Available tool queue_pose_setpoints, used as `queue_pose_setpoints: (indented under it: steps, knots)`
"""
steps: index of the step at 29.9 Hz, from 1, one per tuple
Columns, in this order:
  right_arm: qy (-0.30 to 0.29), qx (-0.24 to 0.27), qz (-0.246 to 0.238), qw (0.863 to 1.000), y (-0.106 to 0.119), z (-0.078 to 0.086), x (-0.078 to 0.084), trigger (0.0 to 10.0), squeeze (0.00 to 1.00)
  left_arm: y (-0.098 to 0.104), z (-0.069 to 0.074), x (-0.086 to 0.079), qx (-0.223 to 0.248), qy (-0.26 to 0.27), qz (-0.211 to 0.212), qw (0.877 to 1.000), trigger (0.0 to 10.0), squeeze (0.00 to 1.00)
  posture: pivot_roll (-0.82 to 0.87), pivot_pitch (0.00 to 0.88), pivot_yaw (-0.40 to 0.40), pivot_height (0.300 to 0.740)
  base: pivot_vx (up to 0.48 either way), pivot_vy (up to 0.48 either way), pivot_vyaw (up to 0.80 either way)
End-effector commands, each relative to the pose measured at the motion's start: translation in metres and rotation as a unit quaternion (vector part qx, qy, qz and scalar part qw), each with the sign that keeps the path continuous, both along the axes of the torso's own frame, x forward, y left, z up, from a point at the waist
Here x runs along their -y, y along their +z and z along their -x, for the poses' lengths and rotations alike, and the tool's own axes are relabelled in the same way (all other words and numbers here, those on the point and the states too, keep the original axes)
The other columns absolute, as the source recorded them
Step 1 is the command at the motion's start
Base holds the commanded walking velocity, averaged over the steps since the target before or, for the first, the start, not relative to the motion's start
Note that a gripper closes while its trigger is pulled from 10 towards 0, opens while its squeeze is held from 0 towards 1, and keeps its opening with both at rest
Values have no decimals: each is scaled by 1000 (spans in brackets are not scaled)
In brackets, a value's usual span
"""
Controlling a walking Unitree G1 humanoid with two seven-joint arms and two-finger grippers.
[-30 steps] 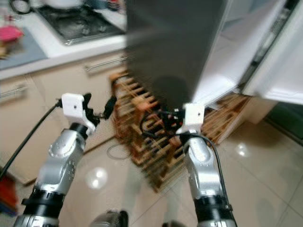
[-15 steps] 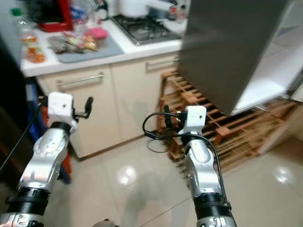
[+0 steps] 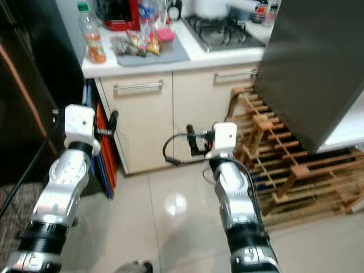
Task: Restocking fridge
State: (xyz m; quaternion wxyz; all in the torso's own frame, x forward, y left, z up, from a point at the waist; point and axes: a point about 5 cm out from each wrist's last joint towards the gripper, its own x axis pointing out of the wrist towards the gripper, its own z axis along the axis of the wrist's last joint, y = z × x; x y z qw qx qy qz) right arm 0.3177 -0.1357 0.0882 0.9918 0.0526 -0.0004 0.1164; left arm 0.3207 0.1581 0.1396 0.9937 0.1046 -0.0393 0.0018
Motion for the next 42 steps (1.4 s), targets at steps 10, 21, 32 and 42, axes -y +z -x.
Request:
queue_pose_setpoints:
  steps: [10,21,32,42]
  knots:
    - [-35,5,11,999,2,-5,7,10000,0,-4,-2,-14,-18,12,7,1000,10000,0,40,0,12,740,76,-82,345]
    - [-20,39,27,999,14,-8,-3,10000,0,20,-11,-15,31,-7,4,999,10000,0,37,0,9,740,414,0,174]
    - [-19,46,25,998,17,-10,-6,10000,0,32,-12,-10,59,-12,5,998,10000,0,44,0,-2,740,480,0,44]
    - [-4,66,19,998,26,-12,-11,10000,0,38,-13,-10,74,-2,14,997,10000,0,42,0,-7,740,480,0,0]
